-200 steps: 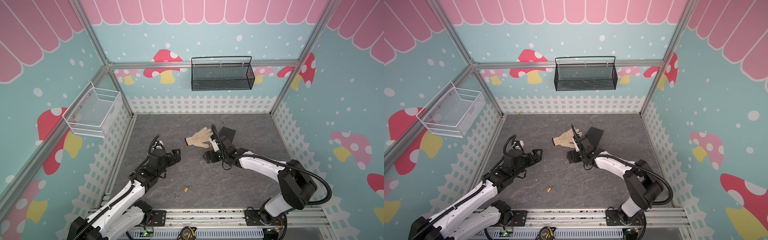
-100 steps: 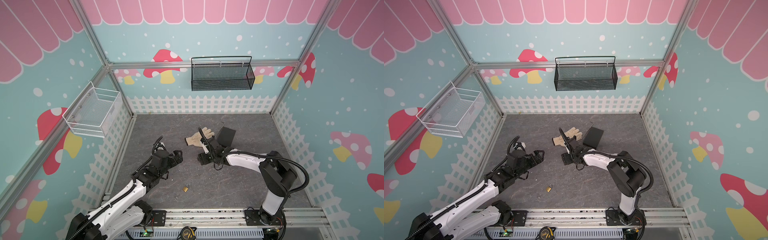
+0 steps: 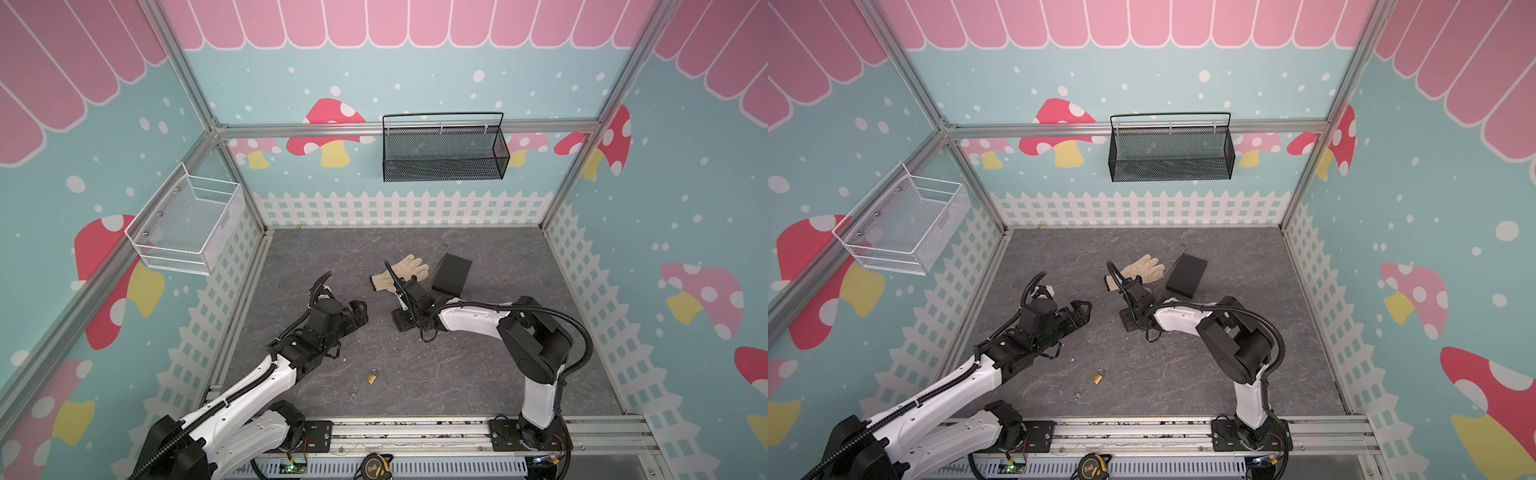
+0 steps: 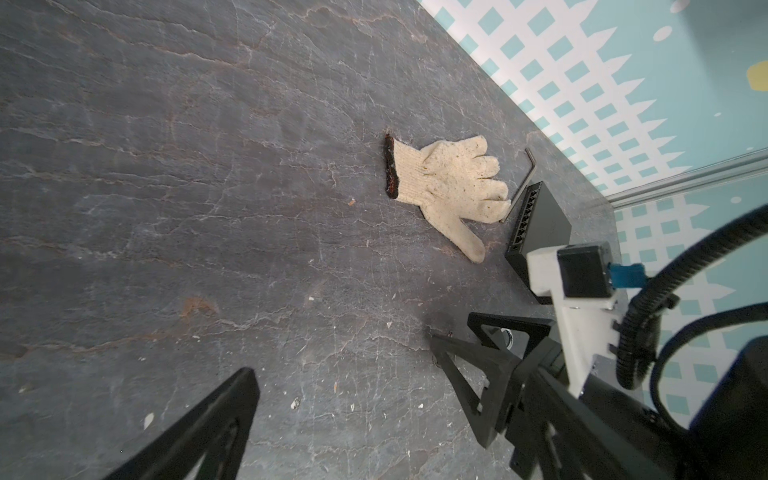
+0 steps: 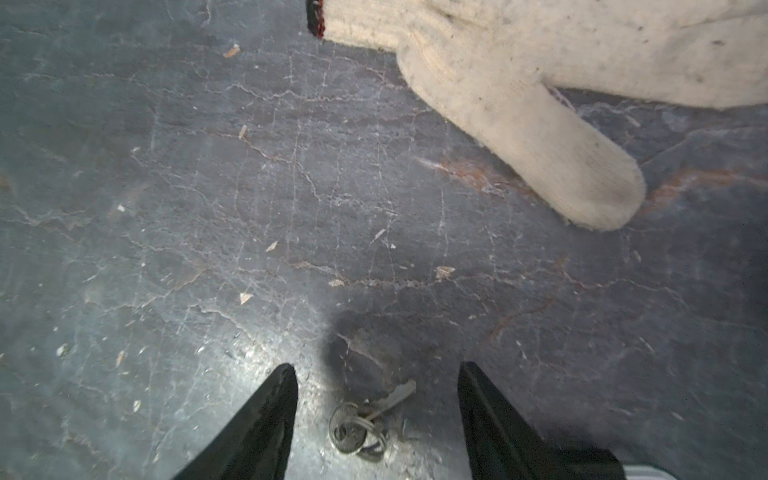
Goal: Unlock with the key
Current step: 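Lower the right gripper over the key ring and close on it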
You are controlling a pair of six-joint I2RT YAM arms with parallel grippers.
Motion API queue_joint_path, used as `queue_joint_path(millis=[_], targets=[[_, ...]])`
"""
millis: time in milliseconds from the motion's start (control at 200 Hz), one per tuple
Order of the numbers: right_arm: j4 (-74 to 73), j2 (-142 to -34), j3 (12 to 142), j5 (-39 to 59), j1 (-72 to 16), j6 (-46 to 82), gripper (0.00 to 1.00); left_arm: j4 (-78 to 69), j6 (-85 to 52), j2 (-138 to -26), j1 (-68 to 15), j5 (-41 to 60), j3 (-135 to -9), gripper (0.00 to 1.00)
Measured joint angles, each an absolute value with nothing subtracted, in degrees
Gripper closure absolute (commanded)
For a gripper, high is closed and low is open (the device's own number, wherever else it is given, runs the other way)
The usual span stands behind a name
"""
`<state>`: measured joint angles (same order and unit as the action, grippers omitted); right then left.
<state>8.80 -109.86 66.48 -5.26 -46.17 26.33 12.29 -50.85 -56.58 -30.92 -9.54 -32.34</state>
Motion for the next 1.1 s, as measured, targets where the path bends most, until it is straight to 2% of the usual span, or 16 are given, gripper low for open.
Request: queue_joint_path(millis=[550,765,1101], targets=[[10.0,-110.7,66.1,-11.0,-48.1,26.3,0.43,12.3,-52.2,-58.0,-31.6,-9.6,-32.9,0.0],[11.4,-106.3,61.1,-11.1,-48.1,26.4,0.47,12.3,-52.4,-58.6,-32.0,-9.6,-33.3,0.0],[12.9,-102.5,59.5,-8.0,-48.1,26.2,0.47,12.3,-52.5,-59.4,-32.8,-9.6,-34.9,0.0]])
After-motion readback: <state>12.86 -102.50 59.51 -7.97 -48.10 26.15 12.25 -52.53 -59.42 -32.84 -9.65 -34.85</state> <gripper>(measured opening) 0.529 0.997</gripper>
